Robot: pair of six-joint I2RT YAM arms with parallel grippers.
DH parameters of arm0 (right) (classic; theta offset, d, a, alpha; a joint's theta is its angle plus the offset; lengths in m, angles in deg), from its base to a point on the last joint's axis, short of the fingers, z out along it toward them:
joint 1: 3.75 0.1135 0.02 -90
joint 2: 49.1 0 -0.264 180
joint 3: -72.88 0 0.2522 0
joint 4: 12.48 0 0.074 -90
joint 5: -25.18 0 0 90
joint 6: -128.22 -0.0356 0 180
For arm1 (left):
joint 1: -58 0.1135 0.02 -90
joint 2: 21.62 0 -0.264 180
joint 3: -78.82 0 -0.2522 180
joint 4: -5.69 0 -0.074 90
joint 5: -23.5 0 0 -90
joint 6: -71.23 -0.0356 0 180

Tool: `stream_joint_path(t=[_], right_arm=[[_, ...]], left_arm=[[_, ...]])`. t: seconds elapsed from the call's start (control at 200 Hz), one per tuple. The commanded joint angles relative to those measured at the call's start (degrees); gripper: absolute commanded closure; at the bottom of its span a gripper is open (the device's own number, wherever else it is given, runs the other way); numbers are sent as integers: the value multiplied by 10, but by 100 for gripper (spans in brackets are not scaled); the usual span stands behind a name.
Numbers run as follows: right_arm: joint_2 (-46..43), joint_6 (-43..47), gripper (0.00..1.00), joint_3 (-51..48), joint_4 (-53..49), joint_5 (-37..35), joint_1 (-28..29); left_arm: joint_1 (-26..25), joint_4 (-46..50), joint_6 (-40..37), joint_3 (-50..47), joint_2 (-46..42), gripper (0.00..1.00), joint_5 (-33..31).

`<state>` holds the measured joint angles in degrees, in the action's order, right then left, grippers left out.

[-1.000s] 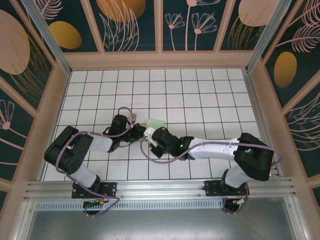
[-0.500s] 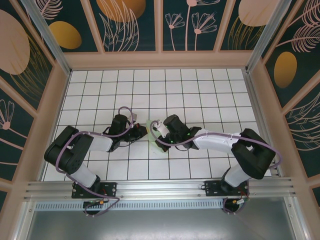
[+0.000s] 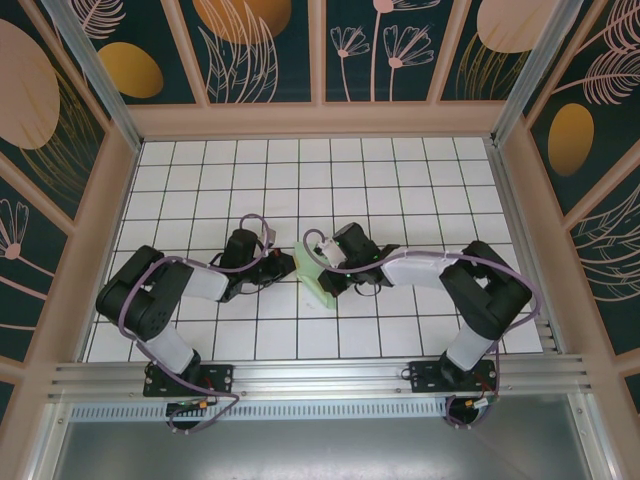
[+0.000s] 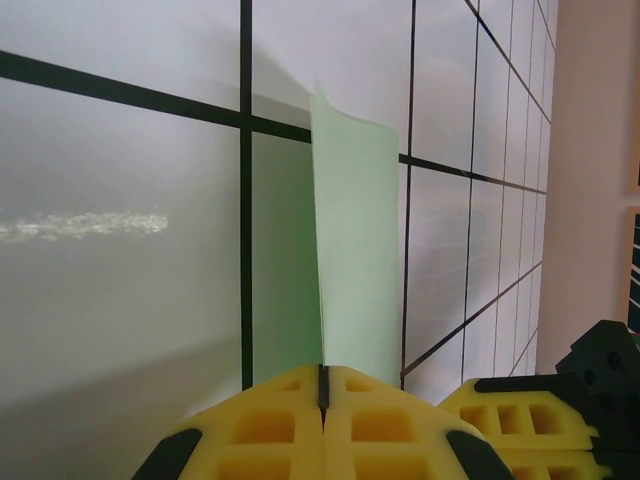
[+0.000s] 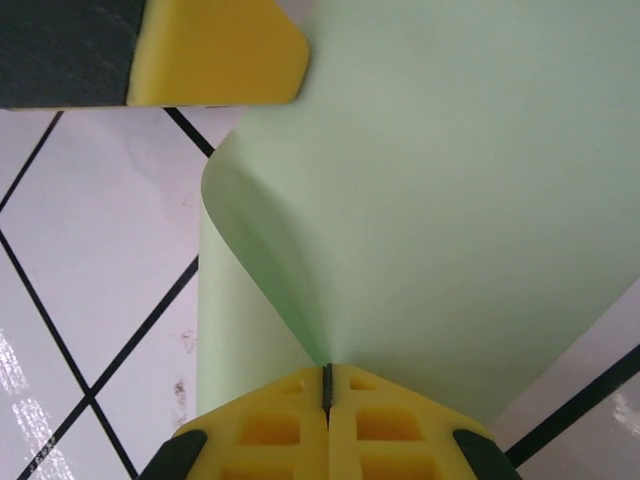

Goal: Fold a paper plane with a square sheet of paper (fold left side to right side)
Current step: Third fold the triangle at the center of the table.

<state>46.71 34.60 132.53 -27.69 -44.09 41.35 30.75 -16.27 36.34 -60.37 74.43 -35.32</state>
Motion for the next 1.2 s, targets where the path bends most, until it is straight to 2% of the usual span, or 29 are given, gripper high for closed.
stream_joint_path(t=[0.0, 0.44, 1.196], right_arm=[[10, -9, 100, 17, -9, 14, -5], [42, -2, 100, 46, -12, -5, -14], [43, -9, 100, 37, -6, -12, -31]], left_arm=[[4, 1, -17, 14, 15, 100, 13], [4, 0, -19, 26, 47, 100, 15], [4, 3, -21, 29, 51, 100, 14]])
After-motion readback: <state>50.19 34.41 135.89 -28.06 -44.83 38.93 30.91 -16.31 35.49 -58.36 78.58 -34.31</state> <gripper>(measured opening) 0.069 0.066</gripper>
